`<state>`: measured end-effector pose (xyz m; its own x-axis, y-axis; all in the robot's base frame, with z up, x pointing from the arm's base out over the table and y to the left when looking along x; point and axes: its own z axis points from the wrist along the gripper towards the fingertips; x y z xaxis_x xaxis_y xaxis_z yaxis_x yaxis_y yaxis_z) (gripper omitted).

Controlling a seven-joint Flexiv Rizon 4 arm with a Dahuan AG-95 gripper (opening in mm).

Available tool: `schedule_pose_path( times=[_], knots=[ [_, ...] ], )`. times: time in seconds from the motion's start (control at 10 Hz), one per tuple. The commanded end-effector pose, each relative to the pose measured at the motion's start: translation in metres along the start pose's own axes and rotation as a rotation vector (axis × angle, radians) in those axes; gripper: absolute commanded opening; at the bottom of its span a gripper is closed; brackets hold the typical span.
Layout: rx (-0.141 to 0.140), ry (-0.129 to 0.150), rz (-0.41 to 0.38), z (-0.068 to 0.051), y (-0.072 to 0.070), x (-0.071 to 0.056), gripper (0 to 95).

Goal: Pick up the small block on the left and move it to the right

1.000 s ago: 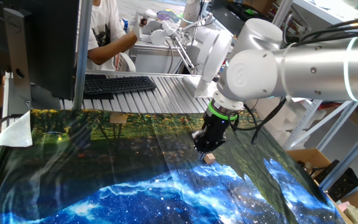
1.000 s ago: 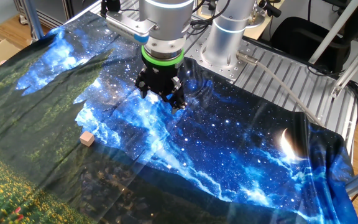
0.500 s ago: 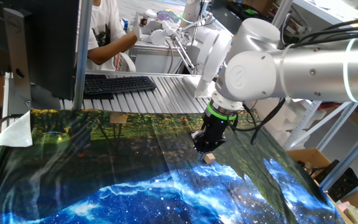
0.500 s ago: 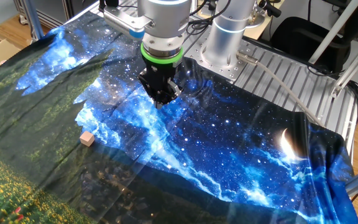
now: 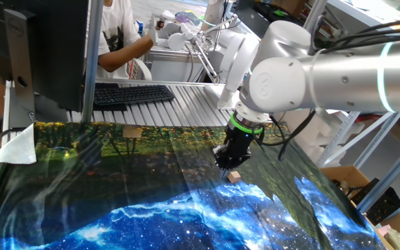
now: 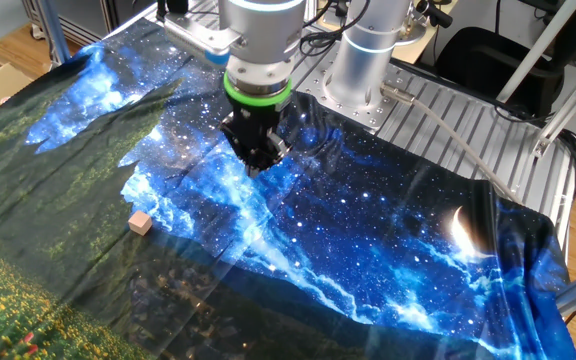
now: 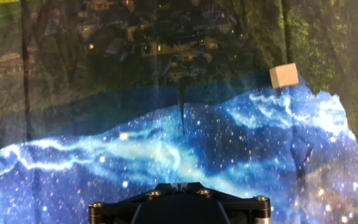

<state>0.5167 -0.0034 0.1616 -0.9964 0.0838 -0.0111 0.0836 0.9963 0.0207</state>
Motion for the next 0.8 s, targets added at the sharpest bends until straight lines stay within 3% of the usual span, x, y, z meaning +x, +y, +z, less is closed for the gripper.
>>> schedule_pose_path(
  times=[0.1,0.2,0.8],
  knots=[
    [0.002,-0.004,-0.003,0.002,-0.001,-0.007,0.0],
    [0.006,-0.003,-0.012,0.008,-0.005,-0.022,0.0],
    [0.016,0.006,-0.047,0.010,-0.025,-0.066,0.0]
  ],
)
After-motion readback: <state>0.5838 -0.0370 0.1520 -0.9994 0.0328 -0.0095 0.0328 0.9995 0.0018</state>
